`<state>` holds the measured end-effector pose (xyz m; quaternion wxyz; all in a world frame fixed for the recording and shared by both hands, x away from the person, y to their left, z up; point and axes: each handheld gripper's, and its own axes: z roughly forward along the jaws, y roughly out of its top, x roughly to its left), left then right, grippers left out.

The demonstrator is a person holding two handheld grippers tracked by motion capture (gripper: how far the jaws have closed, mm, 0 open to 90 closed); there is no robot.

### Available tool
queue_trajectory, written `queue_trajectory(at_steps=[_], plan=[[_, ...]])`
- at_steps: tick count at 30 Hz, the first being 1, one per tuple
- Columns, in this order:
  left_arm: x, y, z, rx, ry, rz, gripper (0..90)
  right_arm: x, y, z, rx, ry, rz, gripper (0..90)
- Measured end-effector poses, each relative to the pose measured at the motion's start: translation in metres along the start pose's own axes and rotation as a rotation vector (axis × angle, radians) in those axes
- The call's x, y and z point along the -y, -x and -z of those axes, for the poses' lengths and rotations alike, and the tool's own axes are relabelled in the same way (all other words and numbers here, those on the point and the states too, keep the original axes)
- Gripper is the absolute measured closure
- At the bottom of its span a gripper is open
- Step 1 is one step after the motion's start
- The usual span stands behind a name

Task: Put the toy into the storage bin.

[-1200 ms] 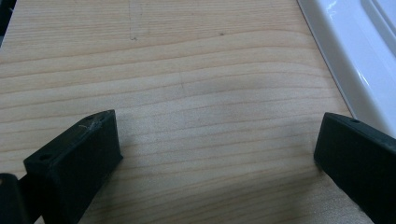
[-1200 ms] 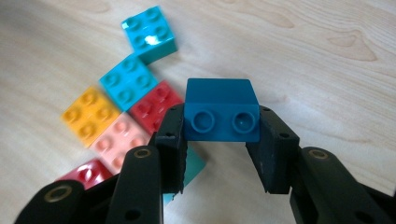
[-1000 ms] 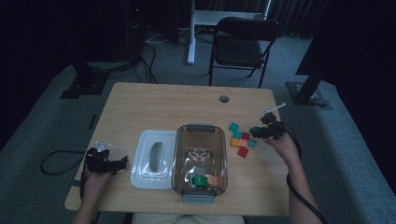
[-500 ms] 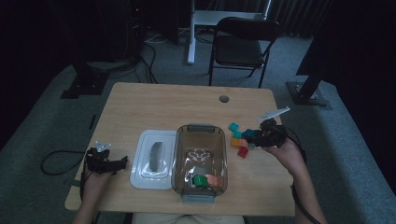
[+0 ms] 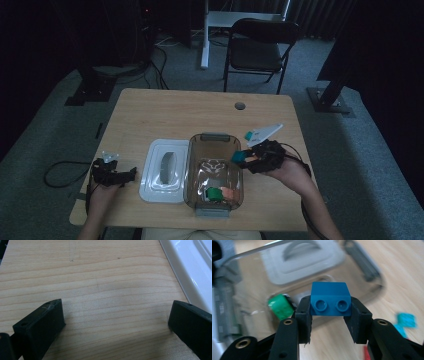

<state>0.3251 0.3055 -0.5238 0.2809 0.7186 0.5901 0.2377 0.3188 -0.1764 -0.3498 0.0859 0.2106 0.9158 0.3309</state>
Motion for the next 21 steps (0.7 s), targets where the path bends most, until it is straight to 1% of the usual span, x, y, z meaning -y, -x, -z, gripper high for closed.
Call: queue_trajectory(at_steps=[2, 3, 4, 5, 6, 7, 8, 10, 13, 15, 17, 18, 19, 20, 21], plan=[[0.0, 0.0, 0.0, 0.0, 0.002, 0.001, 0.9, -0.005, -0.008, -0.009, -0.024, -0.016, 0.032, 58.5], [0.0, 0.0, 0.0, 0.0, 0.002, 0.001, 0.9, -0.008, -0.013, -0.015, -0.05, -0.026, 0.046, 58.6], [0.0, 0.0, 0.0, 0.0, 0.002, 0.001, 0.9, -0.008, -0.013, -0.015, -0.05, -0.026, 0.046, 58.6], [0.0, 0.0, 0.0, 0.0, 0.001, 0.0, 0.9, -0.011, -0.021, -0.026, -0.083, -0.053, 0.083, 58.5], [0.0, 0.0, 0.0, 0.0, 0.001, 0.0, 0.9, -0.012, -0.024, -0.03, -0.093, -0.067, 0.099, 58.5], [0.0, 0.0, 0.0, 0.0, 0.002, 0.001, 0.9, -0.013, -0.028, -0.037, -0.115, -0.083, 0.12, 58.5], [0.0, 0.0, 0.0, 0.0, 0.002, 0.001, 0.9, -0.014, -0.03, -0.04, -0.128, -0.087, 0.125, 58.5], [0.0, 0.0, 0.0, 0.0, 0.002, 0.001, 0.9, -0.015, -0.035, -0.049, -0.138, -0.111, 0.147, 58.5], [0.0, 0.0, 0.0, 0.0, 0.002, 0.001, 0.9, -0.017, -0.041, -0.06, -0.176, -0.141, 0.167, 58.5], [0.0, 0.0, 0.0, 0.0, 0.002, 0.001, 0.9, -0.018, -0.048, -0.07, -0.195, -0.186, 0.196, 58.5], [0.0, 0.0, 0.0, 0.0, 0.001, 0.0, 0.9, -0.019, -0.054, -0.077, -0.207, -0.217, 0.221, 58.5], [0.0, 0.0, 0.0, 0.0, 0.001, 0.0, 0.9, -0.019, -0.056, -0.08, -0.213, -0.234, 0.229, 58.5], [0.0, 0.0, 0.0, 0.0, 0.001, 0.0, 0.9, -0.019, -0.056, -0.08, -0.213, -0.234, 0.229, 58.5], [0.0, 0.0, 0.0, 0.0, 0.002, 0.0, 0.9, -0.019, -0.059, -0.085, -0.218, -0.253, 0.234, 58.5], [0.0, 0.0, 0.0, 0.0, 0.002, 0.0, 0.9, -0.019, -0.059, -0.085, -0.218, -0.253, 0.234, 58.5]])
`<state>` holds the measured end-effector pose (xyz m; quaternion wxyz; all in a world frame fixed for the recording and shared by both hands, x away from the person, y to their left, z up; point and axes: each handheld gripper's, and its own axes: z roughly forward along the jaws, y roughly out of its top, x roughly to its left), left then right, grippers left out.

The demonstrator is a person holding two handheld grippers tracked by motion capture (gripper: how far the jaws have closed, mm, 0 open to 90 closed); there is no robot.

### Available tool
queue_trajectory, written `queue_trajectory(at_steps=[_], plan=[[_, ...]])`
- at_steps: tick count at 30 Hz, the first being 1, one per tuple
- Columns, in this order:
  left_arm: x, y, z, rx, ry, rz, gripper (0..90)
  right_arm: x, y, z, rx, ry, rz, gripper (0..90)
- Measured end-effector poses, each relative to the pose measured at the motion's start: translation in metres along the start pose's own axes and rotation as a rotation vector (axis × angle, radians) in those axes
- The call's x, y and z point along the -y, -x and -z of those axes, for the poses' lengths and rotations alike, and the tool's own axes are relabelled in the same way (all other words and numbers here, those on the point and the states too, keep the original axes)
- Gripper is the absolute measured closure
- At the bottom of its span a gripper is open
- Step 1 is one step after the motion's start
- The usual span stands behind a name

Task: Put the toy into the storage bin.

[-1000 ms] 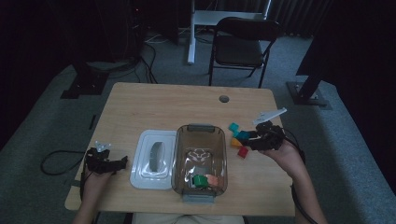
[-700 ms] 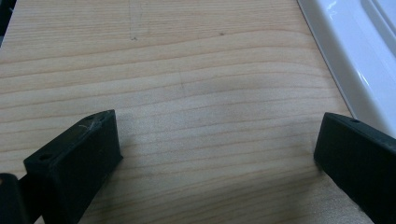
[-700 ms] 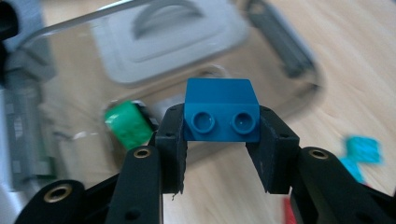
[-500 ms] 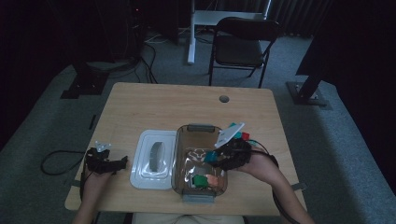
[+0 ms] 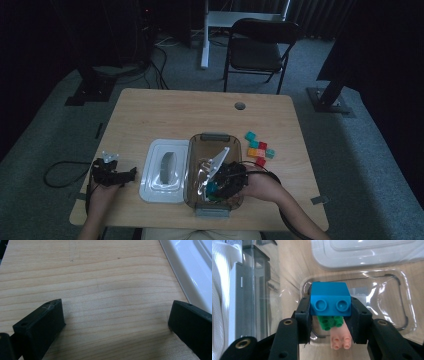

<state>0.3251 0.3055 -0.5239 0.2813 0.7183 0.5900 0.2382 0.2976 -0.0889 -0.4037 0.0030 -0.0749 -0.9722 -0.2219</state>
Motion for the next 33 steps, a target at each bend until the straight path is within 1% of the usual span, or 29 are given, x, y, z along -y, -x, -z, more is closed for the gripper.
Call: queue_trajectory(at_steps=[3, 6, 9, 12, 15, 20, 22, 25, 33], plan=[[0.0, 0.0, 0.0, 0.0, 0.0, 0.001, 0.9, -0.0018, -0.0011, -0.0024, -0.006, -0.014, 0.014, 58.4], [0.0, 0.0, 0.0, 0.0, 0.0, 0.001, 0.9, -0.0021, -0.0029, -0.0024, 0.002, -0.032, 0.017, 58.4], [0.0, 0.0, 0.0, 0.0, 0.001, 0.001, 0.9, -0.0007, -0.0056, 0.0013, 0.02, -0.034, 0.023, 58.4], [0.0, 0.0, 0.0, 0.0, 0.0, 0.0, 0.9, 0.0011, -0.005, 0.005, 0.051, -0.04, 0.006, 58.3], [0.0, 0.0, 0.0, 0.0, 0.0, 0.0, 0.9, 0.0022, -0.004, 0.0063, 0.063, -0.064, -0.013, 58.2], [0.0, 0.0, 0.0001, -0.001, -0.001, 0.0, 0.9, 0.0041, -0.0034, 0.0071, 0.039, -0.077, -0.023, 57.9], [0.0, 0.0, 0.0001, -0.001, -0.001, 0.0, 0.9, 0.0044, -0.0036, 0.0067, 0.04, -0.091, -0.021, 57.6], [0.0, 0.0001, 0.0, -0.001, 0.0, 0.001, 0.9, 0.004, -0.0037, 0.0062, 0.037, -0.097, -0.014, 55.5], [0.0, 0.0001, 0.0, -0.001, 0.0, 0.001, 0.9, 0.0073, -0.0008, 0.0063, 0.033, -0.106, -0.04, 51.5]])
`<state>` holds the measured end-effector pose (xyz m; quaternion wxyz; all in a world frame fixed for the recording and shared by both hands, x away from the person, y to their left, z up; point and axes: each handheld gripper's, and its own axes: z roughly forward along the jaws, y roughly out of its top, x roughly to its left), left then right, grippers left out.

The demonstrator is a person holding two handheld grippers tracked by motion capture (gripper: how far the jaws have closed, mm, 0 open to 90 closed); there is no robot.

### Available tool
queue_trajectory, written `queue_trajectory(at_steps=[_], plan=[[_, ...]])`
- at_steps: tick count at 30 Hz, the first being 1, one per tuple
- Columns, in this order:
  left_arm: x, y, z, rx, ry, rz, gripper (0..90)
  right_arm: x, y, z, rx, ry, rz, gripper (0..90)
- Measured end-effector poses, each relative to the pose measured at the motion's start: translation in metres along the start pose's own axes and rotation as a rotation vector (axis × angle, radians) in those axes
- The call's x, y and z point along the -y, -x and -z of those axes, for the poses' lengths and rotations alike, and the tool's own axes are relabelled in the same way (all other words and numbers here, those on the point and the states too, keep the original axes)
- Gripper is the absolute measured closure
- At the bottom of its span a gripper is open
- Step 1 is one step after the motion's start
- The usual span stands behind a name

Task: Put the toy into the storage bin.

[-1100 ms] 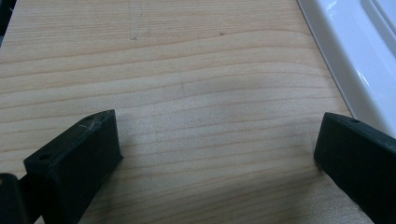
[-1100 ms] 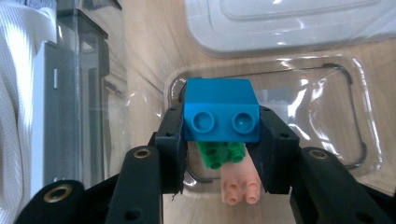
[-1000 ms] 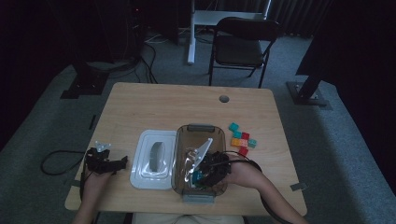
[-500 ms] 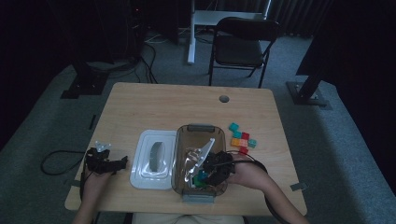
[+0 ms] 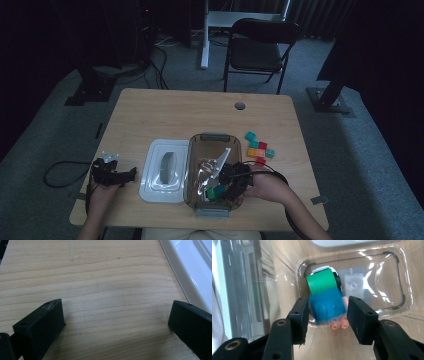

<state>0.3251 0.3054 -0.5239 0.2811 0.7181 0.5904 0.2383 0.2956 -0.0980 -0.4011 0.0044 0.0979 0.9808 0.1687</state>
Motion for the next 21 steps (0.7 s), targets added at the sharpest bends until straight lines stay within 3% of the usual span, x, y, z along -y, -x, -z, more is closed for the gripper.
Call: queue_trajectory(at_steps=[8, 18, 19, 21], plan=[[0.0, 0.0, 0.0, 0.002, 0.0, -0.002, 0.9, 0.01, 0.005, 0.01, 0.009, 0.053, -0.05, 49.0], [0.0, 0.0, 0.0, 0.002, 0.0, -0.002, 0.9, 0.029, 0.016, 0.043, 0.054, 0.2, -0.133, 47.7], [0.0, 0.0, 0.0, 0.002, 0.0, -0.002, 0.9, 0.036, 0.021, 0.052, 0.084, 0.242, -0.147, 47.6], [0.0, 0.0, 0.0, 0.002, 0.0, -0.002, 0.9, 0.045, 0.026, 0.059, 0.095, 0.286, -0.166, 47.4]])
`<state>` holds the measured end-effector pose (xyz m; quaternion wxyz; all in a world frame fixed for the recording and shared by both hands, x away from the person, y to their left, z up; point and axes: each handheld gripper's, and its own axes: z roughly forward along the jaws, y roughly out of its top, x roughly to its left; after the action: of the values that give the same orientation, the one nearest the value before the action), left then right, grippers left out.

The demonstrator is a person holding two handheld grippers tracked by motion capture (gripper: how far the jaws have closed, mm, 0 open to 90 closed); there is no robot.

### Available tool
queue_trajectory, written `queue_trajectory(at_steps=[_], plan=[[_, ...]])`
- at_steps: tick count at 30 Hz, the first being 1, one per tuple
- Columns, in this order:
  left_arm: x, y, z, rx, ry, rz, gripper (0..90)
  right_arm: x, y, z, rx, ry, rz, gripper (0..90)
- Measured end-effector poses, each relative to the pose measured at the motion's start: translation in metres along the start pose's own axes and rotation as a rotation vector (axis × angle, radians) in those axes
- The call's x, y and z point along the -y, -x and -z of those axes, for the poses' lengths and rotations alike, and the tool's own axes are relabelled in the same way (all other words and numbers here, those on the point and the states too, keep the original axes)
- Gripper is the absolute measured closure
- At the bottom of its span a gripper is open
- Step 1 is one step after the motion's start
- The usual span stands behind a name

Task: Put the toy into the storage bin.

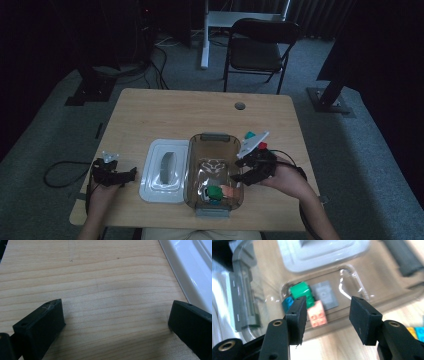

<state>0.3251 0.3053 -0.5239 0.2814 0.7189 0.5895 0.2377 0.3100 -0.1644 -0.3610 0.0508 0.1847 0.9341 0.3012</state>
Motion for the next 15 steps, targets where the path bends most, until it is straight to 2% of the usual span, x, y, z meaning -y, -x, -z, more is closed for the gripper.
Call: queue_trajectory(at_steps=[4, 5, 6, 9, 15], plan=[[0.0, 0.0, 0.0, 0.0, 0.0, 0.0, 0.9, 0.013, 0.016, 0.011, 0.065, 0.028, -0.082, 47.4], [0.0, 0.0, 0.0, 0.0, 0.0, 0.0, 0.9, 0.013, 0.016, 0.011, 0.065, 0.028, -0.082, 47.4], [0.0, 0.0, 0.0, 0.0, -0.001, 0.0, 0.9, 0.023, 0.028, 0.015, 0.081, 0.041, -0.132, 47.4], [0.0, 0.0, 0.0, 0.0, 0.0, 0.001, 0.9, 0.035, 0.043, 0.017, 0.103, 0.052, -0.201, 47.4], [0.0, 0.0, 0.0, 0.0, 0.001, 0.001, 0.9, 0.063, 0.07, 0.004, 0.179, 0.011, -0.334, 47.4]])
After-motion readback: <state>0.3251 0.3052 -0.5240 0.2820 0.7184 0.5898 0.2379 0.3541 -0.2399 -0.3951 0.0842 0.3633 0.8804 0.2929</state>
